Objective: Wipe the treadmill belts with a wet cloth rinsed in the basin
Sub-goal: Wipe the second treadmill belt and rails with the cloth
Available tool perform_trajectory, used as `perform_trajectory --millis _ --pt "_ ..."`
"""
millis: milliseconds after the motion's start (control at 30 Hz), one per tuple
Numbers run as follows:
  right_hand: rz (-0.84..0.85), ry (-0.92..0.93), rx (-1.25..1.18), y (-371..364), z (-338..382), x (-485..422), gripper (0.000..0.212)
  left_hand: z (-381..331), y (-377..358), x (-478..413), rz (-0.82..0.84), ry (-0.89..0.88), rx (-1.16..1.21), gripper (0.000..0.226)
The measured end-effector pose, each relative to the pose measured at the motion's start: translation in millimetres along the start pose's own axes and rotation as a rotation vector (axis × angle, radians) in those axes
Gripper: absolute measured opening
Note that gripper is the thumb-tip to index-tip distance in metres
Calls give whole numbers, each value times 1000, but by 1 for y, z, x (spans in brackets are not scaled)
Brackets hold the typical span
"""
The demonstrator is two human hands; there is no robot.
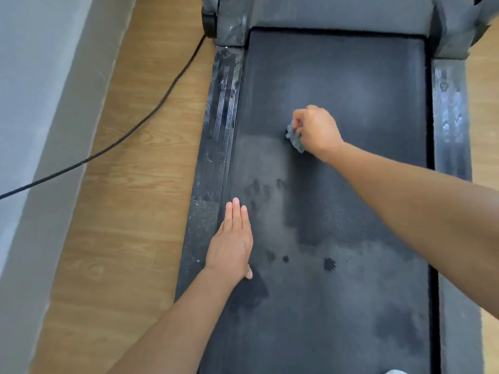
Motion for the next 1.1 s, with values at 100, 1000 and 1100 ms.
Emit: perform_trajectory --millis 100,1000,1100 --pt "1 97 -143 -24 12 98 28 -4 -2 -4 20 -5 -12 156" --pt "198 534 -119 -40 29 121 19 -6 -12 -9 44 34 -47 155" --pt "9 188 -92 -26 25 21 23 -10 -14 -10 21 44 -65 136"
Point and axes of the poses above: each hand's wrist, its own x-axis away from the middle knuckle, its own y-axis out of the back of the hand, z = x × y, the point moved 1 cm from there along -x, towards the middle knuckle, and after that the axes turned 8 degrees about -z, right-handed, at the moved point
